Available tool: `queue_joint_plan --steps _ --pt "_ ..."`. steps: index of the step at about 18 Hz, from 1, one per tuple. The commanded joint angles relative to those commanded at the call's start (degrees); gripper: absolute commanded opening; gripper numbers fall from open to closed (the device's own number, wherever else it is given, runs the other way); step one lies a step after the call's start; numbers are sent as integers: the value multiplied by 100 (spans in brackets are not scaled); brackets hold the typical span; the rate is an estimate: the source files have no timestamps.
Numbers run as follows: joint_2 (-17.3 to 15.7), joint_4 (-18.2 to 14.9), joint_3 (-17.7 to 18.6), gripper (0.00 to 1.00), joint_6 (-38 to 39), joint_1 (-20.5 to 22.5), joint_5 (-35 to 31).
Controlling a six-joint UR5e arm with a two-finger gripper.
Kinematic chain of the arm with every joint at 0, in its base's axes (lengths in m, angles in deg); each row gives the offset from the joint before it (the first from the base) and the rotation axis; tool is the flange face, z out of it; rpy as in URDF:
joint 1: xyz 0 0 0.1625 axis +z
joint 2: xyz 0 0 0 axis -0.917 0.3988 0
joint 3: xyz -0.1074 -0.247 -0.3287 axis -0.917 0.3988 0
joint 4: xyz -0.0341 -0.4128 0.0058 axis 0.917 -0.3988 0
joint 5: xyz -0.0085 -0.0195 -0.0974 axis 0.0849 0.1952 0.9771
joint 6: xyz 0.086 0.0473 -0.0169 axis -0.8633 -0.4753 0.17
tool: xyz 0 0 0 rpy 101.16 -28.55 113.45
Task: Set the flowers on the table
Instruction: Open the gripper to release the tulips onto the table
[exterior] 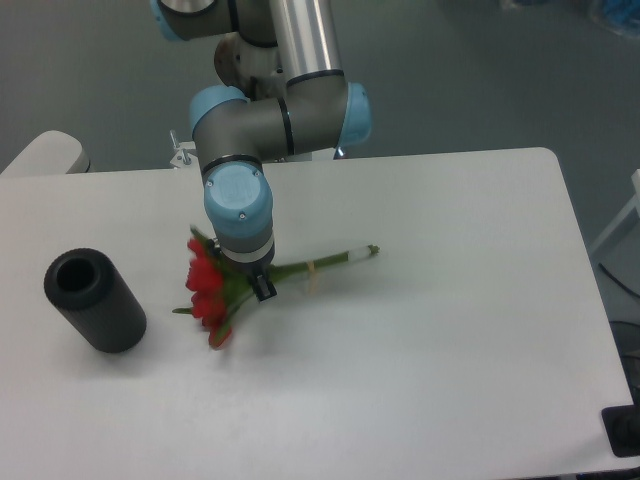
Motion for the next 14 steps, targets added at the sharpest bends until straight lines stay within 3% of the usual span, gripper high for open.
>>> queue_joint_plan --steps 5,14 --pt "35 219 -158 100 -26 219 35" --pt "342 158 -887 100 -79 615 316"
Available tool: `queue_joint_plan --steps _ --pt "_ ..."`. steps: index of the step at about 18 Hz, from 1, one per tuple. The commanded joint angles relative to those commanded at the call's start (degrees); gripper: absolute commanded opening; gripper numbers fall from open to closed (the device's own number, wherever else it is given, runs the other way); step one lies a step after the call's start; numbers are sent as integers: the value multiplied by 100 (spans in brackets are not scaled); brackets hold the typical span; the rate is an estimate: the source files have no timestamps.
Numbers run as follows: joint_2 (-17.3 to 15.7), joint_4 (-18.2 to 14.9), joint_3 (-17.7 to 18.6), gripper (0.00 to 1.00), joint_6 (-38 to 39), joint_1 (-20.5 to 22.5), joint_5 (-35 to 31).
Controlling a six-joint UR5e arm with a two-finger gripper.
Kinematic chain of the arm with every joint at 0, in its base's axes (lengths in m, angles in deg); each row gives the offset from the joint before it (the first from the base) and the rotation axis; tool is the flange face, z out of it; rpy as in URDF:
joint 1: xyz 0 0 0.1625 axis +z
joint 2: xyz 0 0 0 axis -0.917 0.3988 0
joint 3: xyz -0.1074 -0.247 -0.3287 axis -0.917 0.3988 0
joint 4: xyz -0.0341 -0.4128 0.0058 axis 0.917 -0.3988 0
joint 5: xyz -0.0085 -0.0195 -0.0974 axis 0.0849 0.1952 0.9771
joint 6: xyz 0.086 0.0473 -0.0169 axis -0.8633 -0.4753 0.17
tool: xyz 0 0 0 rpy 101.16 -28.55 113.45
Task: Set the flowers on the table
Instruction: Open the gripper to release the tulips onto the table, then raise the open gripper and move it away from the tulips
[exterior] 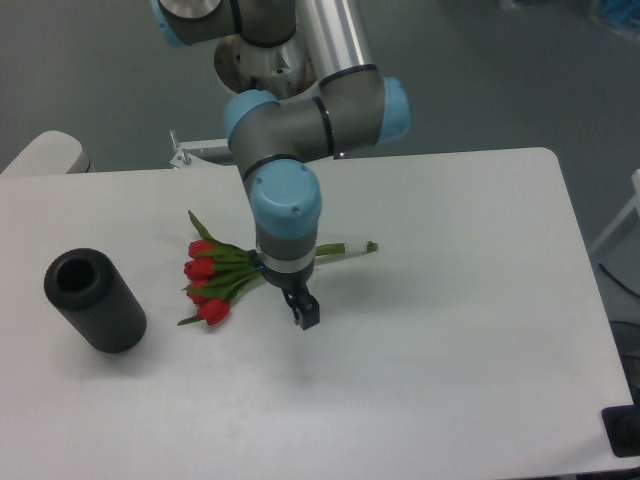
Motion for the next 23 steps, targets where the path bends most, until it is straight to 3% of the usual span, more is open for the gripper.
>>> queue_joint_plan --steps 23 --pt "1319 -44 -1697 100 -78 483 -193"
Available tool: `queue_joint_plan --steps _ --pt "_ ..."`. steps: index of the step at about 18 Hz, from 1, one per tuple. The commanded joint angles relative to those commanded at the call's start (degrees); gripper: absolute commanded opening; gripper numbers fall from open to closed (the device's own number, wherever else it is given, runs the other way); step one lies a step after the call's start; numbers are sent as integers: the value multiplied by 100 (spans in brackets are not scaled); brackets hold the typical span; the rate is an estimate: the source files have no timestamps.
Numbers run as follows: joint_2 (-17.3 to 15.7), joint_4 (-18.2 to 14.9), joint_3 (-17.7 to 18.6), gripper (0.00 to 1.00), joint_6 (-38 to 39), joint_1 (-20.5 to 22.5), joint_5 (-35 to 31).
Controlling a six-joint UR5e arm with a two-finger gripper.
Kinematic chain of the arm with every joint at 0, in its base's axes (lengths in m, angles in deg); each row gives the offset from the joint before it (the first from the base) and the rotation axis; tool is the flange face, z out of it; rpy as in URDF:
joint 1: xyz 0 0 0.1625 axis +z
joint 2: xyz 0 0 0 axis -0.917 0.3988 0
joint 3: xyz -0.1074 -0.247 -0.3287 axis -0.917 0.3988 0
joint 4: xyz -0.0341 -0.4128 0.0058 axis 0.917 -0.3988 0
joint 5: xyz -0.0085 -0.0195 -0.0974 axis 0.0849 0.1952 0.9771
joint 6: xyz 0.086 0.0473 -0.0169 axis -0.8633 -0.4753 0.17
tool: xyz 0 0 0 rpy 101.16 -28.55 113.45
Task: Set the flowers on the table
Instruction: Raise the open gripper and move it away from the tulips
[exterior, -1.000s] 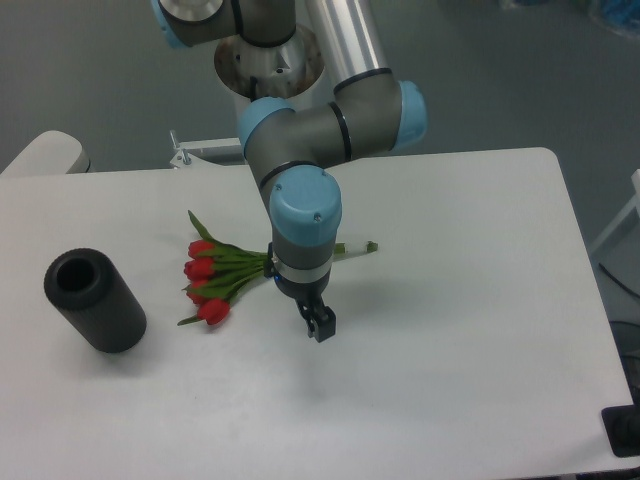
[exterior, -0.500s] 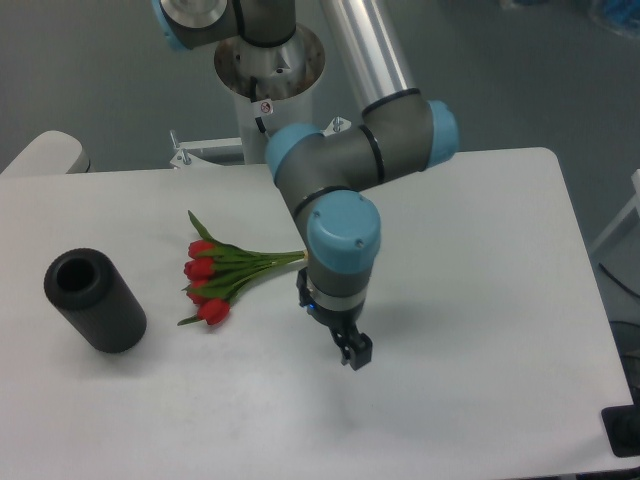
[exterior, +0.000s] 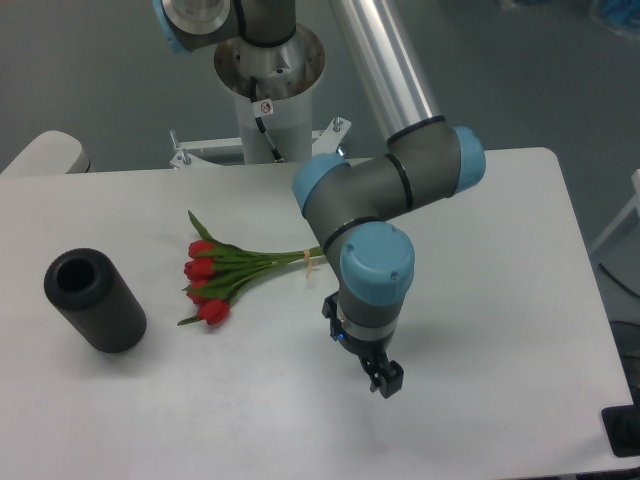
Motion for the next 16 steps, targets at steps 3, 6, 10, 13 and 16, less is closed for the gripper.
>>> queue_joint_plan --steps 3,6,10,13,16 --pt "88 -9 -123 100 -202 70 -54" --pt "141 -53 -220 100 -361 150 -54" --pt "202 -132 -343 100 -501 194 -71" --pt "211 -132 -343 100 -502 194 -80" --pt "211 -132 -334 100 -502 194 -80"
